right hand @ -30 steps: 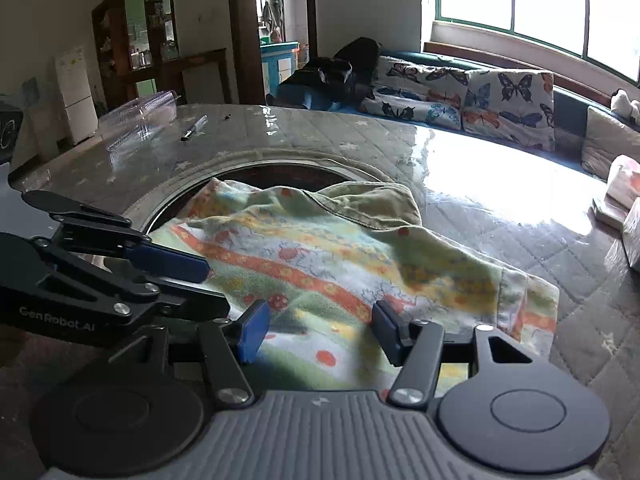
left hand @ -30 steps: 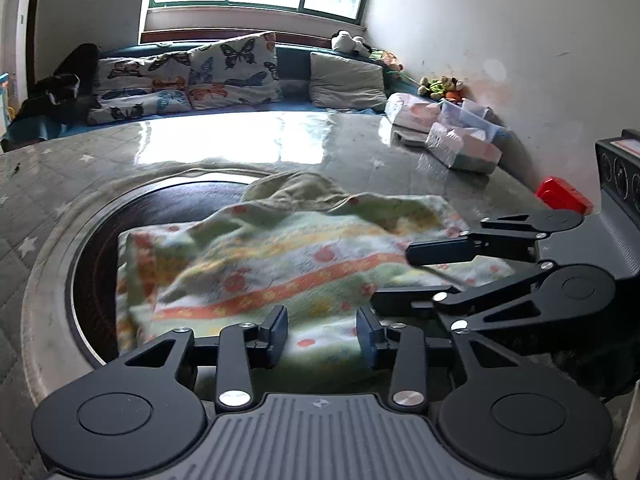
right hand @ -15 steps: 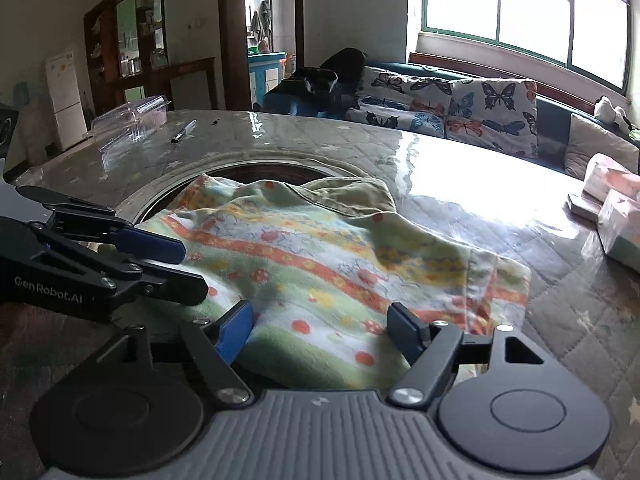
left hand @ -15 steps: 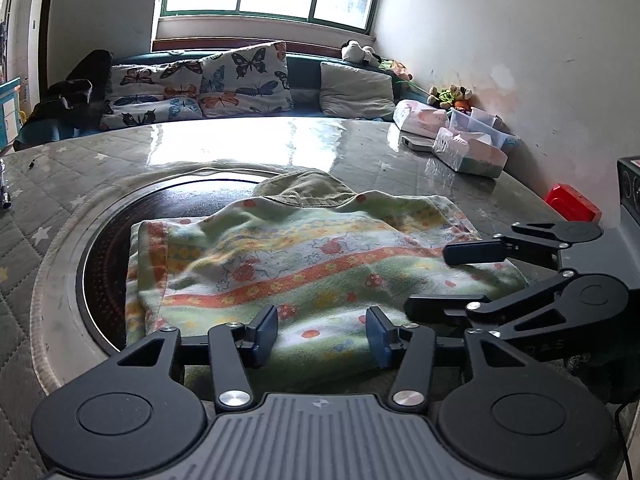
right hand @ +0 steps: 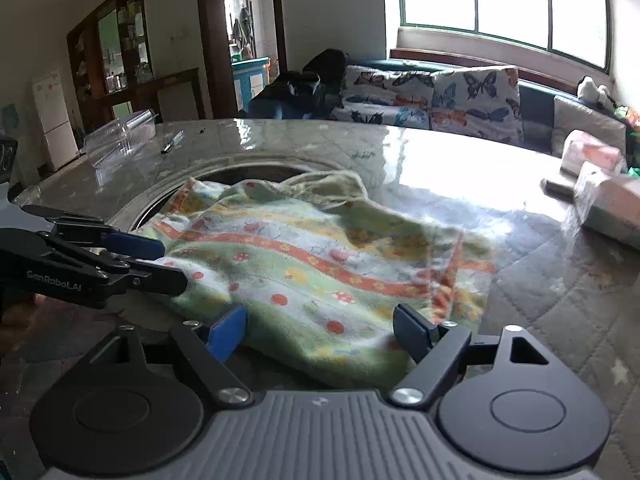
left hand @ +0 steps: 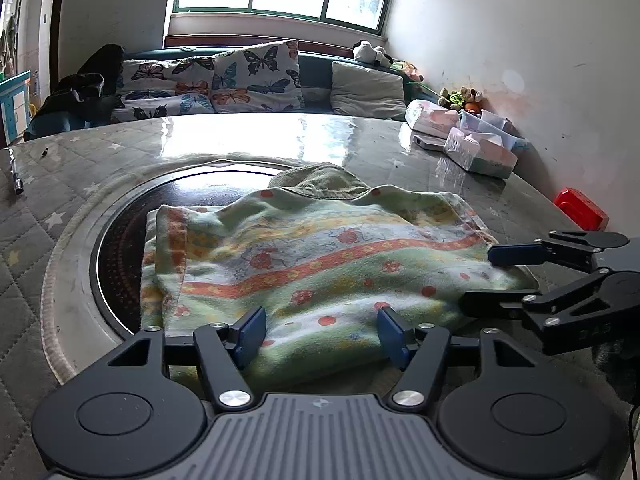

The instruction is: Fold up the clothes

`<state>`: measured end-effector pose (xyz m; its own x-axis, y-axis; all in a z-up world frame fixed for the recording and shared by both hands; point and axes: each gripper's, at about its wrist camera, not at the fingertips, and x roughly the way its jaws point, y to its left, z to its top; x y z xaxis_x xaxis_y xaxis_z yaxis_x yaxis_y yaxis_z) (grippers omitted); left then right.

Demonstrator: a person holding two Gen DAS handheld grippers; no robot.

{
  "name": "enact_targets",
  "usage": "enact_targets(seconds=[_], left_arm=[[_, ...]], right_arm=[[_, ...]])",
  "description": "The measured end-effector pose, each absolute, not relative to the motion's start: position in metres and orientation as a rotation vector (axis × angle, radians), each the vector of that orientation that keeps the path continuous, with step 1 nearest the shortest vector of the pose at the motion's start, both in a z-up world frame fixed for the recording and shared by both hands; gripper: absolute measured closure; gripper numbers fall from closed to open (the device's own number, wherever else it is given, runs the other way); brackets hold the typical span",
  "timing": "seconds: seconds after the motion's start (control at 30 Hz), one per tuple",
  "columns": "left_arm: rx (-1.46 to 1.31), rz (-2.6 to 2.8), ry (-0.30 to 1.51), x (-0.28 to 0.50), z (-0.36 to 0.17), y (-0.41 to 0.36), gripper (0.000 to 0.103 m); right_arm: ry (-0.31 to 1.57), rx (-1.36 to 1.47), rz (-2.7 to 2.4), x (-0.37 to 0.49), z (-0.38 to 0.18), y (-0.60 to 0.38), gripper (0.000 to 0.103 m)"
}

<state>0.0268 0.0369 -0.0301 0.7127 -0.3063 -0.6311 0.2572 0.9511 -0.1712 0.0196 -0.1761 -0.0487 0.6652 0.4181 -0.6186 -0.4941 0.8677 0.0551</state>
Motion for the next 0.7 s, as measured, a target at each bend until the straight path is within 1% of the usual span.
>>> enact_targets(seconds=[0.17, 0.4, 0.6, 0.7], left_arm=[[-0.087, -0.308, 0.706, 0.027, -0.023, 0.033, 0.036], [-0.078, -0.354, 0.68, 0.028, -0.01, 0.017, 0.035], [-0.046, -0.369, 0.692, 0.037, -0.015, 0.002, 0.035], [-0.032, -0.371, 0.697, 0.04, -0.019, -0.002, 0.035]], right_arm=[[0.631, -0.115, 0.48, 0.023, -0.04, -0.176, 0.021], [0.647, -0.208, 0.462, 0.022, -0.06, -0.165, 0.021], [0.63, -0.201, 0.433, 0.019, -0.055, -0.177, 0.021], [0.66, -0.195, 0.402, 0.022, -0.061, -0.184, 0.021]])
